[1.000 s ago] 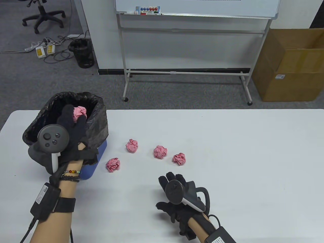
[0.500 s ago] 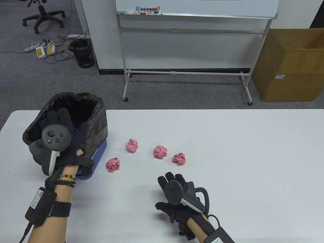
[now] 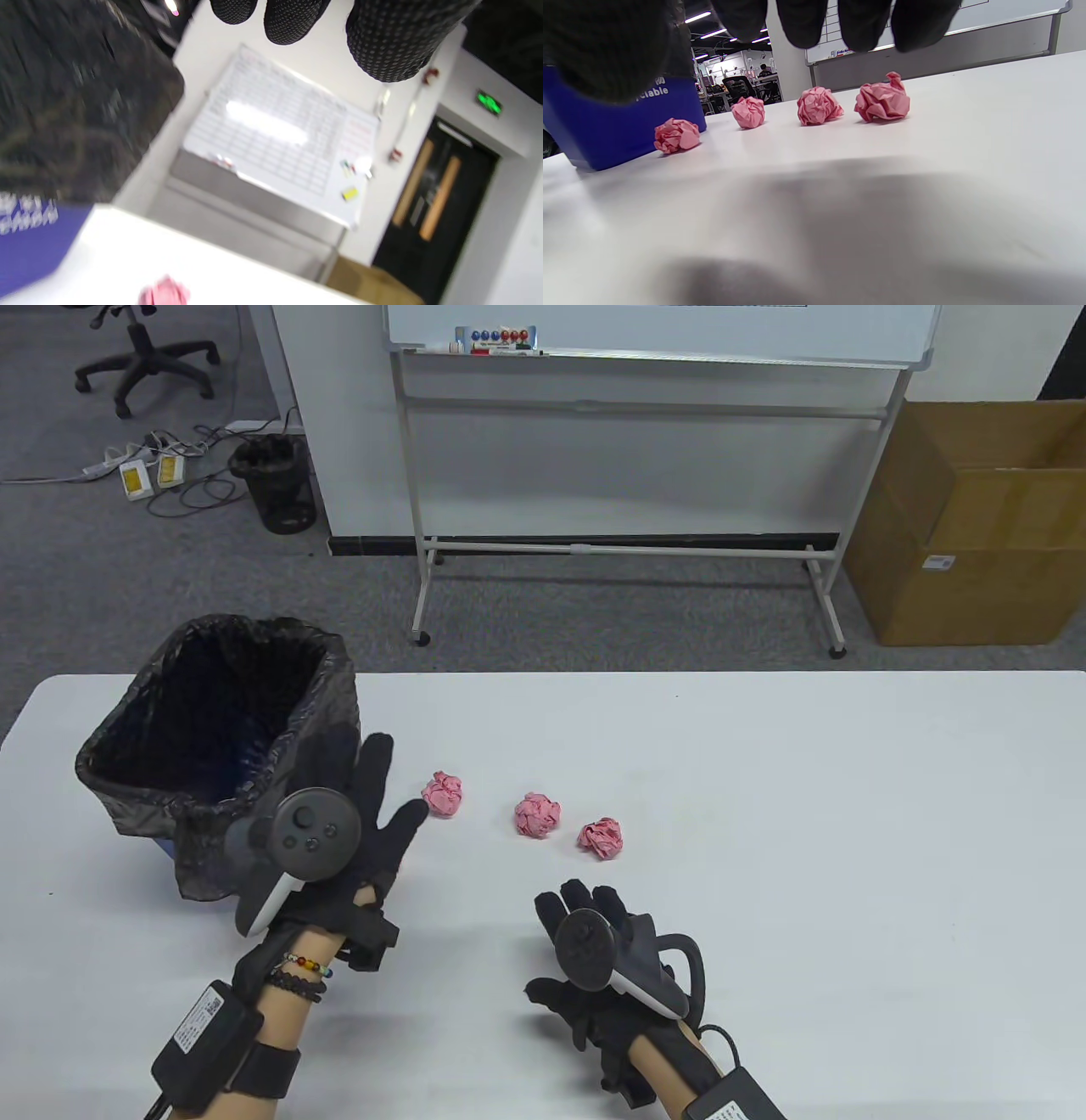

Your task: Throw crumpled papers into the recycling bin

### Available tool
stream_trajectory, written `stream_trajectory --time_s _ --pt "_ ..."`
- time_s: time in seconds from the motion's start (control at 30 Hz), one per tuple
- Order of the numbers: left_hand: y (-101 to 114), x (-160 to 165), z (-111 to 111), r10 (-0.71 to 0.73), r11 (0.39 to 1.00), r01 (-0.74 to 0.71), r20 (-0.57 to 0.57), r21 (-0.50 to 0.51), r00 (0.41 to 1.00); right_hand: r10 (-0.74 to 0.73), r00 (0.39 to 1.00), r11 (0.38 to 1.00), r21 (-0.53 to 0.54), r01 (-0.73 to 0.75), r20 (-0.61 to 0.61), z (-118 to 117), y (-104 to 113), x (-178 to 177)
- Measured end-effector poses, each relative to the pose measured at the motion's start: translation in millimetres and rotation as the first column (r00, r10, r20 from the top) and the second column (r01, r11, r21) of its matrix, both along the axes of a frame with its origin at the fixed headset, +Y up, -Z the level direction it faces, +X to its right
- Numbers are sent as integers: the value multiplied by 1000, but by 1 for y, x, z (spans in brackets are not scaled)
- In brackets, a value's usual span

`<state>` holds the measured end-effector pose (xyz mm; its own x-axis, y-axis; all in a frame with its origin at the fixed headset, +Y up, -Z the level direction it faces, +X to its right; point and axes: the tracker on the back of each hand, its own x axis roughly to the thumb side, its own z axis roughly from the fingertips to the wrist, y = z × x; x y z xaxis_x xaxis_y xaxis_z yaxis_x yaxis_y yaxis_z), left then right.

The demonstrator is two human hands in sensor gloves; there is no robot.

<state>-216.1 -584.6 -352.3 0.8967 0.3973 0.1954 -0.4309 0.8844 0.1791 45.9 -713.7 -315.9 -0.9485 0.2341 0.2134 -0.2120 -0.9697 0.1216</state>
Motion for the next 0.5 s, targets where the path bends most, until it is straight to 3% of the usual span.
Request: stream_trajectory --time_s 0.17,0.5 --pt "-32 23 4 -27 998 36 143 -59 989 10 1000 1000 -2 -10 7 -1 -1 1" --pt "-95 49 9 -29 981 86 302 -175 953 12 999 1000 -3 -12 34 -2 -1 5"
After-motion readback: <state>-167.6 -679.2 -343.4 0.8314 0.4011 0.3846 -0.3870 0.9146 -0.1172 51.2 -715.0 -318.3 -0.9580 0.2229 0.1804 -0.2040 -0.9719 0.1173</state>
